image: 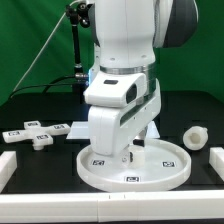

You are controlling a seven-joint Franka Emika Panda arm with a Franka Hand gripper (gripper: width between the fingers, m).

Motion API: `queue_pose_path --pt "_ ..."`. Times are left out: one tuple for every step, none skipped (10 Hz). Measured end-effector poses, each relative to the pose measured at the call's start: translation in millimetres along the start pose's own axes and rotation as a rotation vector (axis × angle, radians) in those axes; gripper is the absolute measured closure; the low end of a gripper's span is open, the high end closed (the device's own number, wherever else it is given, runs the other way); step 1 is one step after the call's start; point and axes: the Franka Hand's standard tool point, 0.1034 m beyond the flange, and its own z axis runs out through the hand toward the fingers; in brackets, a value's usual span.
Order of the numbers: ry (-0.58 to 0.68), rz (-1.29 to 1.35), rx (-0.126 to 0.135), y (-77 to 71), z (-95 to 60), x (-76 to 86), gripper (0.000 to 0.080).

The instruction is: Assemble round table

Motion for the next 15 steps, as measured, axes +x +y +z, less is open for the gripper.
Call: queue_pose_path --pt "0.0 0.0 0.0 0.0 0.0 0.0 0.0395" --pt "0.0 0.0 0.0 0.0 0.0 0.0 0.0395" --pt "0.0 0.0 0.0 0.0 0.0 0.0 0.0395" --pt "0.0 0.0 0.0 0.0 0.0 0.0 0.0395" --pt "0.0 -0.002 0.0 0.2 0.0 -0.1 0.0395" --pt "0.002 -0.019 0.0 6.6 -0.4 0.9 0.0395" --pt "0.011 -0.02 -0.013 17.7 -1.5 7.0 0.0393" --pt "0.02 -0.023 -0.022 24.8 -2.1 13.8 0.0393" --pt "0.027 -0.029 -0.028 29.5 -2.6 21.4 0.0393" --pt "0.028 -0.037 -0.023 32.2 -2.7 28.0 0.0393" --pt "0.026 -0.039 -0.016 32.5 -2.6 31.9 0.0393" --pt "0.025 -0.044 -0.013 31.1 -2.5 34.5 0.0393" --pt "0.026 -0.048 -0.012 29.8 -2.3 36.9 0.0393" --pt "0.028 -0.052 -0.011 28.3 -2.2 39.2 0.0393" --pt "0.03 -0.059 -0.009 26.4 -1.9 42.6 0.0393"
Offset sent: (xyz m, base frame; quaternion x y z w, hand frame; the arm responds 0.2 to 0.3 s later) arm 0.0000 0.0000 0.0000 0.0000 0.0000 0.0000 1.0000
